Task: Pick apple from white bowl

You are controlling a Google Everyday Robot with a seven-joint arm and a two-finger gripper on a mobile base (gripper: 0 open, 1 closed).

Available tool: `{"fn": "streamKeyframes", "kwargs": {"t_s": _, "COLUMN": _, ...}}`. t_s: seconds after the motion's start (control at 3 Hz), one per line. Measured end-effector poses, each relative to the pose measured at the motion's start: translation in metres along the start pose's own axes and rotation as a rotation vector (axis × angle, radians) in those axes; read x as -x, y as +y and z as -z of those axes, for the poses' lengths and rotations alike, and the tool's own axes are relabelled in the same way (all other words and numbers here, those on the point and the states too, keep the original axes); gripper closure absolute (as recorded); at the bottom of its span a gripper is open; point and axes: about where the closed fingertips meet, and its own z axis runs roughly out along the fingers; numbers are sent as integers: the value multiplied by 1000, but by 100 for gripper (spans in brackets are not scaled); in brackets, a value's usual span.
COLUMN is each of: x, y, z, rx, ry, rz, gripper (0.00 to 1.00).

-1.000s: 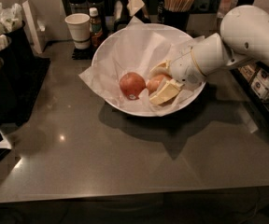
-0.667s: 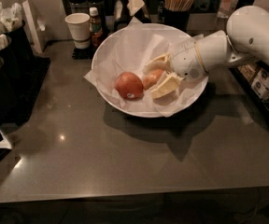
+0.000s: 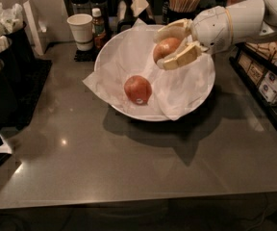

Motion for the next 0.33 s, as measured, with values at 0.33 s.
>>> {"fn": "streamKeyframes", "kwargs": {"t_s": 0.33, "x": 0, "y": 0, "z": 0, "rx": 0, "ry": 0, "rz": 0, "gripper": 100}}
